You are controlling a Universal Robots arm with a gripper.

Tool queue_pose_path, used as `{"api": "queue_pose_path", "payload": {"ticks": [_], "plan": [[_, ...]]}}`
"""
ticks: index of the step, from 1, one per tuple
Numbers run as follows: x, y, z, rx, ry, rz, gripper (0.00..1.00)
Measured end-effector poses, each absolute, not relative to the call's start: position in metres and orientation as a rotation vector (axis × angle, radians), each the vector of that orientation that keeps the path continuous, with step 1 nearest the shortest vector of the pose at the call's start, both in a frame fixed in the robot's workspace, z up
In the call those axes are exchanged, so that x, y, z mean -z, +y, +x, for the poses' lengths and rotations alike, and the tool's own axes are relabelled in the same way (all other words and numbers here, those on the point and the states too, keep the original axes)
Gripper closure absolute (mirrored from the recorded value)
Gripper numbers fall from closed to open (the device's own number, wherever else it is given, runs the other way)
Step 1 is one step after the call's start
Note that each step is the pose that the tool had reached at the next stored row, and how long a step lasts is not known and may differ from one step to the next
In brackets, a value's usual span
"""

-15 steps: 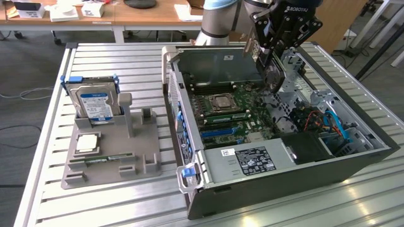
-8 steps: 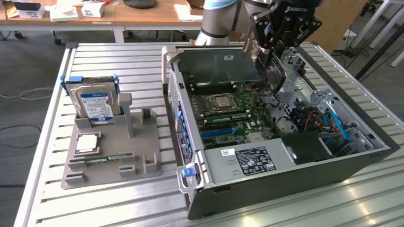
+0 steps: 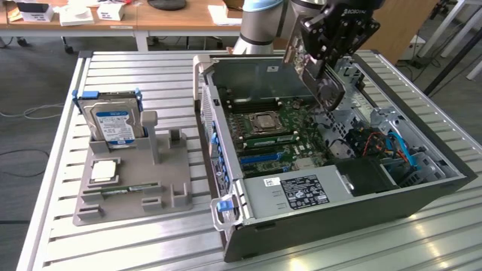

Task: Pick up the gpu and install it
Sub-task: 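Insert the gpu into the slot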

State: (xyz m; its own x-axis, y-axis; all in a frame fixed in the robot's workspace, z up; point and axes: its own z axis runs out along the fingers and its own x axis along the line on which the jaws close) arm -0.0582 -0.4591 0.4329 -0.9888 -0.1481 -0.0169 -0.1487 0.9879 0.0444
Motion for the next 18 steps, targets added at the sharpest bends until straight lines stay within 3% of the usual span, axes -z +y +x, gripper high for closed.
{"api": "queue_pose_path", "payload": {"ticks": [18], "plan": [[-0.4314,-0.4592,-0.0582,-0.073,3.046,-0.74,0.73]]}}
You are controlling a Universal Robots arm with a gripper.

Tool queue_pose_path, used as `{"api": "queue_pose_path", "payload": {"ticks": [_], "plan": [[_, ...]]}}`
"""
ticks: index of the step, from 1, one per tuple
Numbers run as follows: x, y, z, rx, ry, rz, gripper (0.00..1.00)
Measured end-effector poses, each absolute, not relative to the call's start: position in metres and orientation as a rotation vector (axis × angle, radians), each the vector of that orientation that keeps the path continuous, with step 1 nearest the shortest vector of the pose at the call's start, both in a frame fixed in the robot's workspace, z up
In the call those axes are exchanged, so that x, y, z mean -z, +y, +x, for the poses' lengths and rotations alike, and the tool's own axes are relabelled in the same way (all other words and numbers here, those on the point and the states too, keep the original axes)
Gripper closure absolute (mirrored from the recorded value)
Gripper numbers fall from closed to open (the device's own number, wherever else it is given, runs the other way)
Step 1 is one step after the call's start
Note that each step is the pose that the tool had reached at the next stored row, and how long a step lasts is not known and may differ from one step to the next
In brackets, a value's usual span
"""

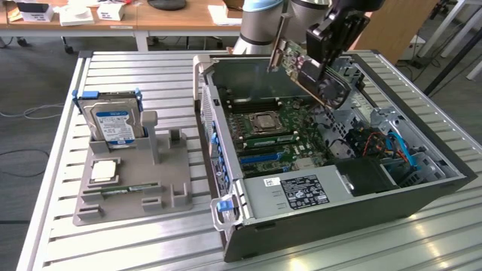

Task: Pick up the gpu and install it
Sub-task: 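Insert the gpu into the slot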

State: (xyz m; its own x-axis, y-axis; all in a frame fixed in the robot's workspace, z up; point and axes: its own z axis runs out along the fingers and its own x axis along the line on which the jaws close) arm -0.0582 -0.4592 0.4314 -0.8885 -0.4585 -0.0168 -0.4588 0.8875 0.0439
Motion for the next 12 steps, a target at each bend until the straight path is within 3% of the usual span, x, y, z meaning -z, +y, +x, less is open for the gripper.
{"api": "queue_pose_path", "payload": {"ticks": [12], "plan": [[-0.4304,-0.4592,-0.0582,-0.074,2.952,-1.069,0.73]]}}
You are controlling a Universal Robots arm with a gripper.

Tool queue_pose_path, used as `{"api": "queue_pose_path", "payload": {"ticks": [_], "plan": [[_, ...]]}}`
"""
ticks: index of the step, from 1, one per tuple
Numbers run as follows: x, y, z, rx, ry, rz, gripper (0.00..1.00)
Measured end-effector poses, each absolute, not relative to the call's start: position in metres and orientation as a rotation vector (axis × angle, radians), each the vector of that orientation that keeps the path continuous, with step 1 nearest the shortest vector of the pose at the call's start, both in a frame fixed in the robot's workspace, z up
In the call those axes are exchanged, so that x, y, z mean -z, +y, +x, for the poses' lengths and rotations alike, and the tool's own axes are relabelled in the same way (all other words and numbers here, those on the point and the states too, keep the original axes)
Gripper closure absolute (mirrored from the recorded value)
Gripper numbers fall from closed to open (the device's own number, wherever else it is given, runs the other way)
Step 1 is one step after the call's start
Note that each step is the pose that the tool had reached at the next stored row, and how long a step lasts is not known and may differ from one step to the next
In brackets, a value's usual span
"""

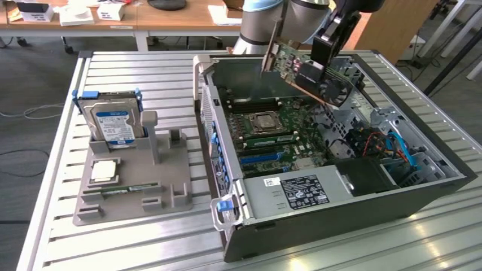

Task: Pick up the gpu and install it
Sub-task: 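Insert the gpu into the slot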

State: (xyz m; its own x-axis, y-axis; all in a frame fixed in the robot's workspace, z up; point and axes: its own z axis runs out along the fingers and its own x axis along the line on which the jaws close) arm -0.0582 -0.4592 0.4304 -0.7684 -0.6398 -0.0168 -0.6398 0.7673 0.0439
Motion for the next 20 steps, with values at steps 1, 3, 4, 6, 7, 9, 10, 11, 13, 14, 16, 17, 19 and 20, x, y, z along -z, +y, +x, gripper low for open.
{"api": "queue_pose_path", "payload": {"ticks": [1,3,4,6,7,9,10,11,13,14,16,17,19,20], "plan": [[-0.4303,-0.4591,-0.0582,-0.074,2.942,-1.098,0.73],[-0.4301,-0.4592,-0.0582,-0.074,2.923,-1.151,0.73],[-0.43,-0.4592,-0.0582,-0.074,2.913,-1.177,0.73],[-0.4299,-0.4592,-0.0582,-0.074,2.892,-1.23,0.73],[-0.4298,-0.4591,-0.0582,-0.074,2.88,-1.258,0.73],[-0.4297,-0.4592,-0.0582,-0.074,2.858,-1.31,0.73],[-0.4296,-0.4591,-0.0582,-0.074,2.847,-1.335,0.73],[-0.4295,-0.4592,-0.0582,-0.074,2.835,-1.361,0.73],[-0.4294,-0.4591,-0.0582,-0.074,2.811,-1.412,0.73],[-0.4293,-0.4592,-0.0582,-0.073,2.797,-1.44,0.73],[-0.4292,-0.4592,-0.0582,-0.073,2.771,-1.49,0.73],[-0.4291,-0.4592,-0.0582,-0.073,2.758,-1.515,0.73],[-0.4289,-0.4592,-0.0582,-0.073,2.731,-1.565,0.73],[-0.4288,-0.4591,-0.0582,-0.073,2.718,-1.59,0.73]]}}
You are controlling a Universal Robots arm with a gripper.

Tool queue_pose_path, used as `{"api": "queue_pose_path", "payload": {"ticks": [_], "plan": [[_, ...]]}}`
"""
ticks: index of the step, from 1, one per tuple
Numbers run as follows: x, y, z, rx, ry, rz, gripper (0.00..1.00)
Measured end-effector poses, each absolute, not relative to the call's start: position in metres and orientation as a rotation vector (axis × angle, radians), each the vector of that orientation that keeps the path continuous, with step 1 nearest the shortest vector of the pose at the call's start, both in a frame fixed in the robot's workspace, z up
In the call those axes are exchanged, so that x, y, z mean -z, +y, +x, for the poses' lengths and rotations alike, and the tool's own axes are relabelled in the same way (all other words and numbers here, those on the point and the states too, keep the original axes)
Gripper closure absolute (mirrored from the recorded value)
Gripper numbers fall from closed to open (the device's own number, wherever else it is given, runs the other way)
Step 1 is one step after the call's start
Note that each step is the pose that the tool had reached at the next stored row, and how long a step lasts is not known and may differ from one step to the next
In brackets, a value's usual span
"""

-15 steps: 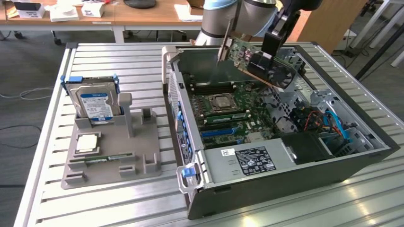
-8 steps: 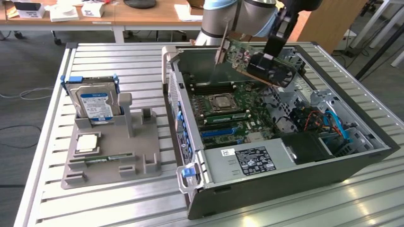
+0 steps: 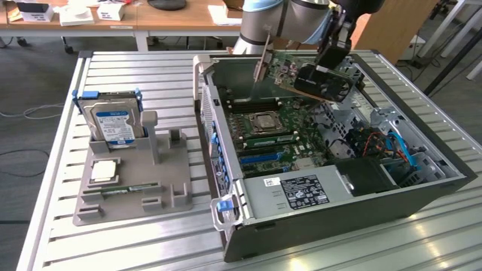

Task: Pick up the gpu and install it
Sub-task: 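Insert the gpu into the slot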

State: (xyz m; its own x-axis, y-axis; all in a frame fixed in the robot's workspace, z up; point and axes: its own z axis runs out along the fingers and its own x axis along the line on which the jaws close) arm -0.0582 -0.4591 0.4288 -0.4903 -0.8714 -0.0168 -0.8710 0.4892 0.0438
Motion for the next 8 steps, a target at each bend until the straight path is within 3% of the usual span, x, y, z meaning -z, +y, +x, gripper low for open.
{"api": "queue_pose_path", "payload": {"ticks": [8], "plan": [[-0.4281,-0.4591,-0.0582,0.071,-2.579,1.773,0.73]]}}
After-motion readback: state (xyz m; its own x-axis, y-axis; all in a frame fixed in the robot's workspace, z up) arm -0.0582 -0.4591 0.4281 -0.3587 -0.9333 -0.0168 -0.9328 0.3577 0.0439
